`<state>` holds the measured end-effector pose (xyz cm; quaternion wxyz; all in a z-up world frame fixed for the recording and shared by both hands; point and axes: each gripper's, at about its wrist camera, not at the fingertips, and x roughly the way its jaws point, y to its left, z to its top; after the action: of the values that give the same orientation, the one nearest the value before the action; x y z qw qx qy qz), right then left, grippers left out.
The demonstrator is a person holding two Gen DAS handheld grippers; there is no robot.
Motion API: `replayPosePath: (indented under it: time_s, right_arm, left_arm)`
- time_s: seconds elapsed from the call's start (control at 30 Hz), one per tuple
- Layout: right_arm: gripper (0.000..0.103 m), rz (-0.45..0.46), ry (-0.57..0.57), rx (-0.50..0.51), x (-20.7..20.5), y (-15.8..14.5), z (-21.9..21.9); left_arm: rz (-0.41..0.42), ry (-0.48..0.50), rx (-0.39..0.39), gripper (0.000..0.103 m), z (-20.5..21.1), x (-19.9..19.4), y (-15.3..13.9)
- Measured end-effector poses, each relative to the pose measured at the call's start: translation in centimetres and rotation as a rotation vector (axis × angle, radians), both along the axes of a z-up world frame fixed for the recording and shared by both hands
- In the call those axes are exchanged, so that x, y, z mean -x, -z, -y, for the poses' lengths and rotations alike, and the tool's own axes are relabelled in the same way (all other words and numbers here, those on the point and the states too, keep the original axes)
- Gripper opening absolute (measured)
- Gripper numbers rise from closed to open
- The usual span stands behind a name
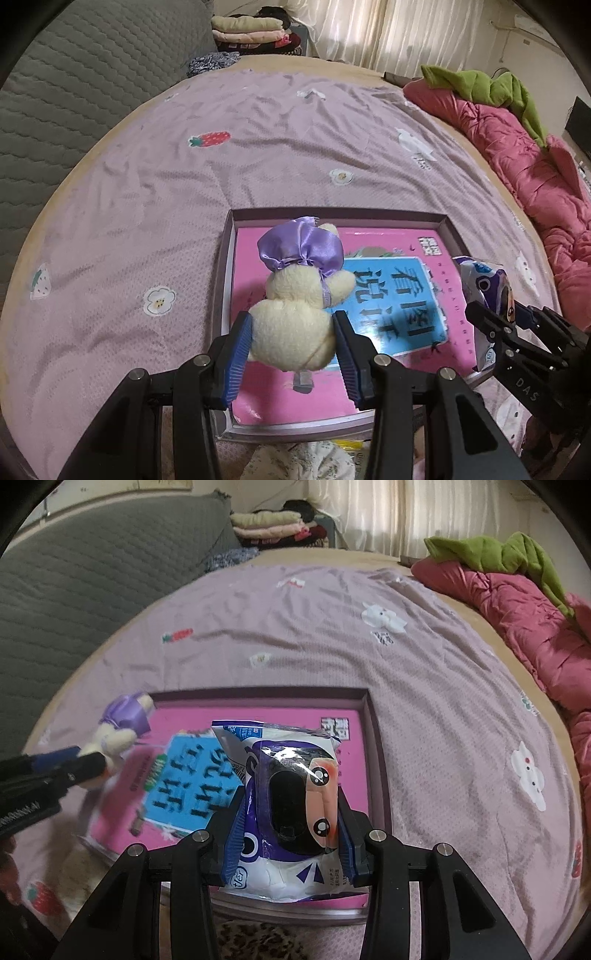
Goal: Organize soft objects
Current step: 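Set the teddy bear on the book with the left gripper while the right drops the bag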
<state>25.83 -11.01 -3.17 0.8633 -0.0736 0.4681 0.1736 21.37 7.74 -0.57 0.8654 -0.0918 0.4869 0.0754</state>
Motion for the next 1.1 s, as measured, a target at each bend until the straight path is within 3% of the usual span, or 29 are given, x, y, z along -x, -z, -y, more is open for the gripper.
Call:
replayPosePath:
  time_s: [0.5,0.83,1.1]
  right_arm:
    - [0.044,-0.063,0.018,0.139,-0.2,4.4,0.6]
    - [0.048,-0.075,0.049,0.122,0.1,4.8,1.6]
    - [0.058,-0.077,0.042,0.080,0.9,4.5,2.2]
  left_arm:
    - [-0.079,-0.008,-0.013,0.044,0.2,0.3,3.4]
    - [-0.092,-0.002,-0.008,0.044,0.4,0.6,4.1]
    - [-0.086,-0.001,-0.003,0.045,0.4,0.7,4.3]
